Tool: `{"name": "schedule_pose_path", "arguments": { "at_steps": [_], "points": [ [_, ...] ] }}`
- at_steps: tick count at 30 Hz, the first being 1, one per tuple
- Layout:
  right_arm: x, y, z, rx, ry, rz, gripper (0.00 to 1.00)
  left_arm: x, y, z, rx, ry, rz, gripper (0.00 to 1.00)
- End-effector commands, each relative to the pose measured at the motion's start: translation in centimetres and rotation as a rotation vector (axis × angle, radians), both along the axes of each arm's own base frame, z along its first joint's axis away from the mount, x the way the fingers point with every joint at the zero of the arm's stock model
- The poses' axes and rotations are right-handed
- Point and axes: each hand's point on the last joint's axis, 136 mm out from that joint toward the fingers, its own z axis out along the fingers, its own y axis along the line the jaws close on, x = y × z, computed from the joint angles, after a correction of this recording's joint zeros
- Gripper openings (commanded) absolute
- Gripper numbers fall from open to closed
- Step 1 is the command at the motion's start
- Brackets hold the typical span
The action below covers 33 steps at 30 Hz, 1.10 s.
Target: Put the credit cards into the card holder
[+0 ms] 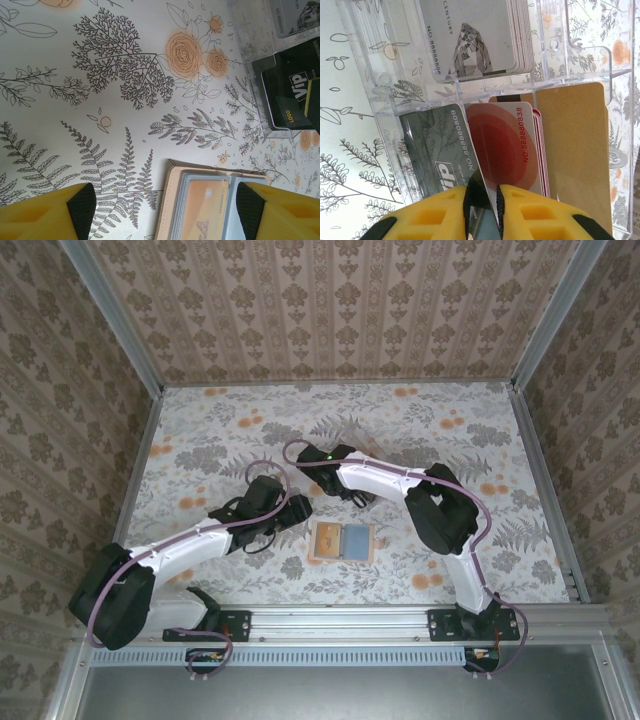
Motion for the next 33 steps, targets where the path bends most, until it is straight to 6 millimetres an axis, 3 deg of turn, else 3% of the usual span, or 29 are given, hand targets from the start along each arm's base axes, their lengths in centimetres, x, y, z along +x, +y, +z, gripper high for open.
{"name": "schedule_pose_path", "arguments": {
  "at_steps": [1, 17, 22, 28, 33],
  "points": [
    [-0.3, -1.0, 1.9, -0.026, -0.031, -0.008, 0.21, -0.1, 0.5, -0.1, 0.001, 0.01, 0.025, 0.77],
    [-1.9, 0.1, 2.8, 0.133, 0.025, -0.029, 0.08, -0.2, 0.5, -0.1, 0.0, 0.015, 0.021, 0.77],
    [-2.8, 0.7, 3.9, 0.235, 0.034, -0.051, 0.04, -0.1, 0.3, 0.2, -0.008, 0.01, 0.013, 0.76],
    [-4.2, 0.8, 6.5, 0.41, 0.015, -0.099, 0.03, 0.1, -0.5, 1.4, -0.038, -0.01, -0.008, 0.75],
    [-5.7, 1.6, 8.7, 0.732, 0.004, -0.18, 0.01, 0.6, -2.1, 3.3, -0.128, -0.032, -0.048, 0.71]
  ]
}}
